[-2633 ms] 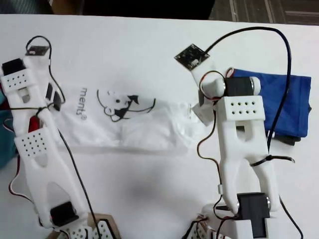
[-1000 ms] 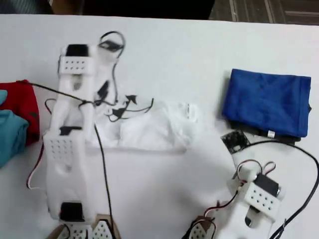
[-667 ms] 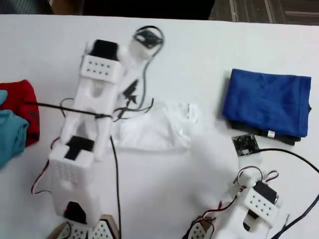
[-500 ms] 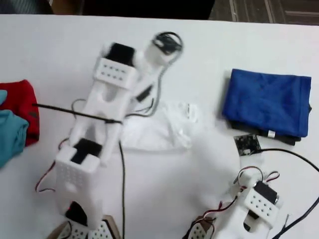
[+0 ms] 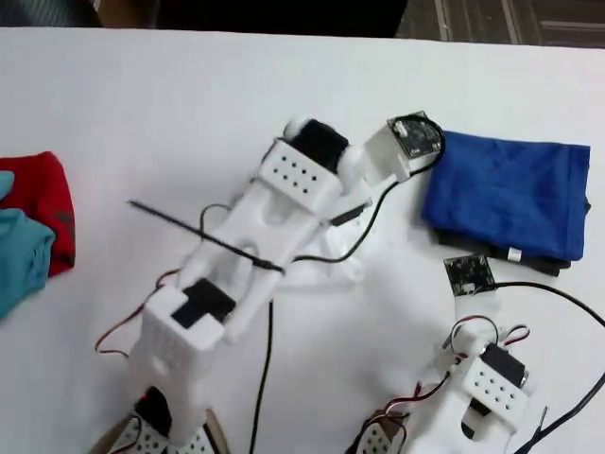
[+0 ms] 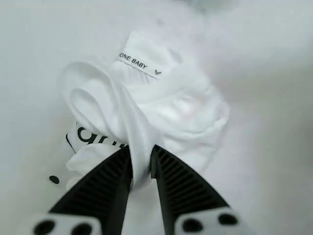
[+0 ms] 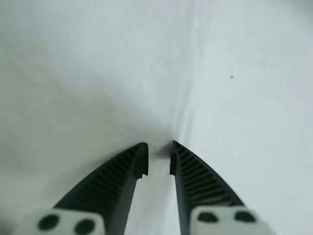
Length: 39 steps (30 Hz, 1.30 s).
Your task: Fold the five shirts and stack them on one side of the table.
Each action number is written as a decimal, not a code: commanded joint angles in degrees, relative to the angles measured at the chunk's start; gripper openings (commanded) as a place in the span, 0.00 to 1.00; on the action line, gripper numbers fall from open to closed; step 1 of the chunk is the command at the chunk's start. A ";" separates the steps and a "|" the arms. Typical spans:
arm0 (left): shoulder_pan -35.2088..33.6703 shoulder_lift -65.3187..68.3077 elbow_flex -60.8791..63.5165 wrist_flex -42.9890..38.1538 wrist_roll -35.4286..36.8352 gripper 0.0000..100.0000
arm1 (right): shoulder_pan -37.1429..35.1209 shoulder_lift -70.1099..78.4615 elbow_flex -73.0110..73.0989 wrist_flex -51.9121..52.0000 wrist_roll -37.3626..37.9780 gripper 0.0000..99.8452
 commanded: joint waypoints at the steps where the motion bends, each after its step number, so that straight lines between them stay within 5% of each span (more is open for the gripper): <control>1: 0.44 1.93 -0.92 -1.41 0.09 0.02 | 0.84 -1.10 0.09 -2.59 -0.35 0.10; 7: 0.62 3.16 -1.01 -0.97 0.09 0.03 | 0.84 -1.10 0.09 -2.59 -0.35 0.10; 12: 0.44 3.60 -8.22 4.40 -2.29 0.21 | 0.84 -1.10 0.09 -2.59 -0.35 0.10; 16: -2.37 3.16 -19.21 7.38 -2.73 0.21 | 0.84 -1.10 0.09 -2.59 -0.35 0.10; 22: -21.54 3.08 -30.20 7.56 -2.29 0.19 | 0.75 -1.10 0.09 -2.59 -0.35 0.10; 26: -37.36 3.16 -28.00 7.65 -2.20 0.02 | 0.75 -1.10 0.09 -2.59 -0.35 0.09; 33: -59.16 3.16 -18.07 7.65 -2.64 0.03 | 0.75 -1.10 0.09 -2.51 -0.35 0.09; 39: -68.22 -0.70 1.45 6.15 -3.78 0.03 | 0.75 -1.10 0.09 -2.51 -0.35 0.09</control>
